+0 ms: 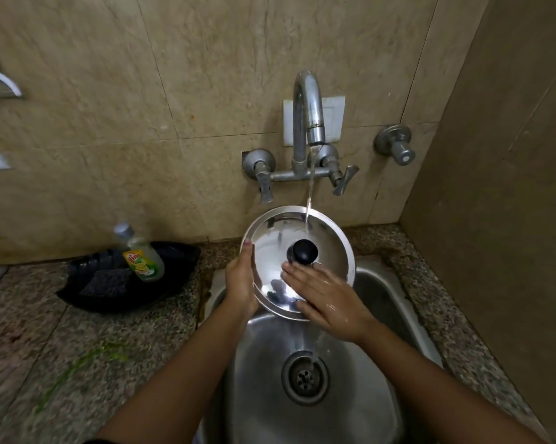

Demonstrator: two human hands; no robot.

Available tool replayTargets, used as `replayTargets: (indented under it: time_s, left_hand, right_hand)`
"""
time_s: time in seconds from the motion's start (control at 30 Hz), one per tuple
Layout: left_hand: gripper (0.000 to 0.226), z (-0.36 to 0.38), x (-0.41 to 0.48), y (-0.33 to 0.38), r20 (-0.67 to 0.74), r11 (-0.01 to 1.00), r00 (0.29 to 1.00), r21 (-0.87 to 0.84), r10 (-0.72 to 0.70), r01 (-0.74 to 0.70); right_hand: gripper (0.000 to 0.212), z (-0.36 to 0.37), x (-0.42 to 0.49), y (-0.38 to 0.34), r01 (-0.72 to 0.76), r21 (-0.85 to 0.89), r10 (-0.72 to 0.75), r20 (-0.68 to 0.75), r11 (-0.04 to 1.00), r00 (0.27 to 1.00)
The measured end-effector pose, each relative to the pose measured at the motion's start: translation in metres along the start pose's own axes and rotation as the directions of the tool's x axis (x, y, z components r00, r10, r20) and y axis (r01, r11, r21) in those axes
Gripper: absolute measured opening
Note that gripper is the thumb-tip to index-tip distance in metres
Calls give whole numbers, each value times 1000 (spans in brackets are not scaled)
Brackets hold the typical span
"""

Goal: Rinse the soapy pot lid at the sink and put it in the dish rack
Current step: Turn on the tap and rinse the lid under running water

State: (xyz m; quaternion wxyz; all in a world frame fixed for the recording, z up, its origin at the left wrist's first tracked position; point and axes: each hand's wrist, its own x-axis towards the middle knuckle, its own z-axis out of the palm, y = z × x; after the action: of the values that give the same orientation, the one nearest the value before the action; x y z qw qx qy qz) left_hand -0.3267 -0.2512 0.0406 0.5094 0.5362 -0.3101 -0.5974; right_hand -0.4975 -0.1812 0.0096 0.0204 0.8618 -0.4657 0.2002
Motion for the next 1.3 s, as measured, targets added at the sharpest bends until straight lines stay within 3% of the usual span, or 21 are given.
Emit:
replayTargets:
  time_s: [0.1,0.17,0.27,0.43,0.57,0.7,0.87,1.03,1.3]
  left_hand:
    - [38,1,-2,2,-2,996,1000,85,26,-25]
    - [41,7,-3,5,14,981,995,171,94,-95]
    - [45,21,-2,9,71,956,980,214,187,-199]
    - [53,36,2,15,52,942,969,227,243,-248]
    - [42,25,4,23,5,945,969,219,247,-242]
    - [32,-3,12,20,-5,972,979,120,206,-204]
    - [30,-28,16,17,-20,980,980,26,198,-198]
    - [29,-20,9,14,-4,990,990,-26,139,-139]
    - [39,12,-2,-3,191,977,976,162,105,-137]
  right_hand:
    - [47,-1,-21,21,18,-1,-18,-35,1000,999]
    - [37,0,-31,36,-119,73,130,-179,990,975]
    - [28,-1,-29,48,-390,245,453,-302,887,839]
    - [24,-4,-5,48,-476,498,647,-255,725,719]
    - [27,0,9,39,-489,571,678,-171,660,715]
    - [23,3,15,30,-445,572,661,-247,690,708]
    - [27,4,23,22,-458,521,676,-383,721,629]
    - [34,-1,24,21,-471,605,739,-322,642,593]
    - [34,-6,-2,33,-524,578,777,-402,626,484]
